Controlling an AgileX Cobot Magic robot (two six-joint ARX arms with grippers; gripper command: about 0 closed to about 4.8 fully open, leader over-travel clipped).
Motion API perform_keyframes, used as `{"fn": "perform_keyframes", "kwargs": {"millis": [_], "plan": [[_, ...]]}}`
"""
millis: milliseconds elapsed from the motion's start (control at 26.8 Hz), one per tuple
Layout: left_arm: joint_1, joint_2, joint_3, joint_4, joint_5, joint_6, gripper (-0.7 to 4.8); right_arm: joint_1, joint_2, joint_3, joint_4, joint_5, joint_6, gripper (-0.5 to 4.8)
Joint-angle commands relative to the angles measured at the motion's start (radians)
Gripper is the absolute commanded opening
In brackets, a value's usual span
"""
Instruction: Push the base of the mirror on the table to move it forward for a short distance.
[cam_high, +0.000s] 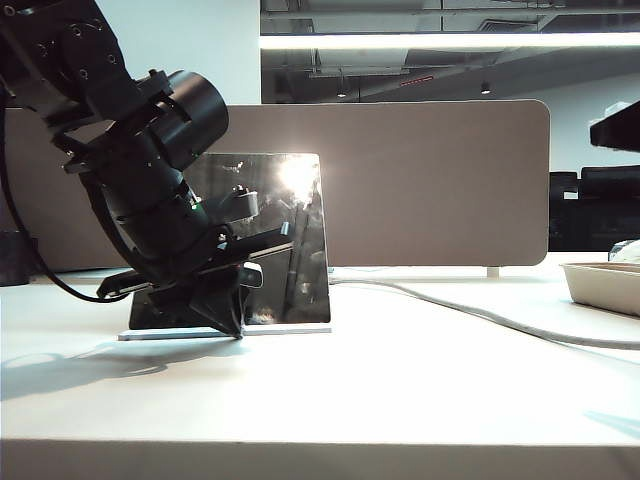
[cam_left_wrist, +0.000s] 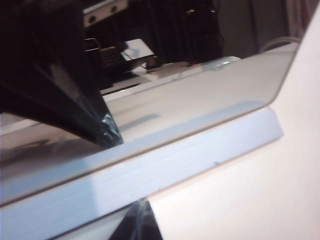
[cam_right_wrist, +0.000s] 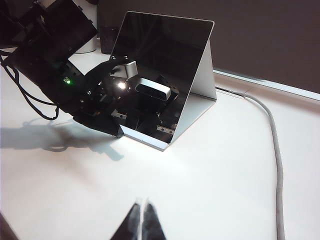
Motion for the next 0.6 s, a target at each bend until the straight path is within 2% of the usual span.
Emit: {"fn": "perform_keyframes", "kwargs": {"millis": [37, 598], "plan": [[0.017, 0.023, -0.002, -0.044, -0.052, 0.005, -0.01, 0.001, 0.000, 0.001, 0.014, -0.001, -0.001, 0.22], [0.097, 0.081, 0.010, 0.023, -0.054, 0.008, -0.01, 0.001, 0.000, 0.001, 0.014, -0.001, -0.001, 0.22]]}}
